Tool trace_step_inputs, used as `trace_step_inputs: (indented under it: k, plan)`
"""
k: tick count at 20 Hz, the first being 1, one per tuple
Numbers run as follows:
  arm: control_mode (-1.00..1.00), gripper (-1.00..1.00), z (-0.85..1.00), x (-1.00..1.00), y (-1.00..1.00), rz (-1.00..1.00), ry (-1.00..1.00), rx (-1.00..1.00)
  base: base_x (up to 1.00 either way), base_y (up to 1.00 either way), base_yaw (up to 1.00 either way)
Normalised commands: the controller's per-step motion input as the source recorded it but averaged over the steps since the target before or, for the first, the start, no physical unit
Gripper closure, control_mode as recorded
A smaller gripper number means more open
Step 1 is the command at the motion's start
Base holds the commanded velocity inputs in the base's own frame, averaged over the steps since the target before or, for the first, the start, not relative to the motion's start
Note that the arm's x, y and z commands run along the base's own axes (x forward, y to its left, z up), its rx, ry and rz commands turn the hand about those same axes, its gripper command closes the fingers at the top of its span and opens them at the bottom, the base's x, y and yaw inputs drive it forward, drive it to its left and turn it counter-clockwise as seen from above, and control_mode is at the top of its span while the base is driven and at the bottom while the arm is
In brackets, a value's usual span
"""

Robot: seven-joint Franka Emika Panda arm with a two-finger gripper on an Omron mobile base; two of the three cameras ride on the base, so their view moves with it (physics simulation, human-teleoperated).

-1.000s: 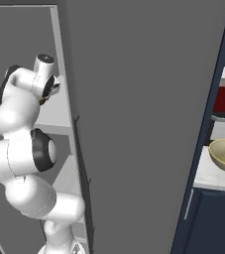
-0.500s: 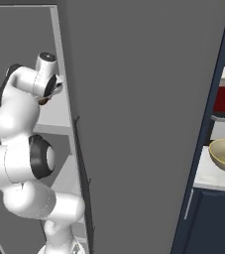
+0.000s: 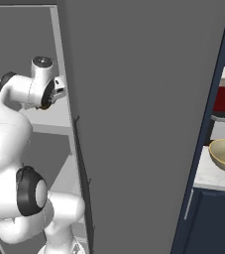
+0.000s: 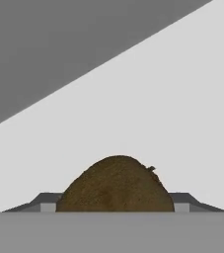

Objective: Take the pear, fish, and kiwi from the freezer and place them in the bowl on the counter.

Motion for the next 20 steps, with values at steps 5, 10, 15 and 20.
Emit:
trace_step_inputs:
  k: [5, 10, 15, 20]
  plan:
    - [-1.0, 1.0, 0.04, -0.35, 0.0, -0.29, -0.06, 0.0, 0.0, 0.0, 0.0]
    - [-1.0, 1.0, 0.29, -0.5, -0.09, -0.24, 0.0, 0.0, 0.0, 0.0, 0.0]
    - [-1.0, 1.0, 0.41, -0.65, -0.3, -0.17, 0.0, 0.0, 0.0, 0.0, 0.0]
    - [-1.0, 1.0, 0.48, -0.64, -0.29, -0.11, 0.0, 0.04, 0.0, 0.0, 0.0]
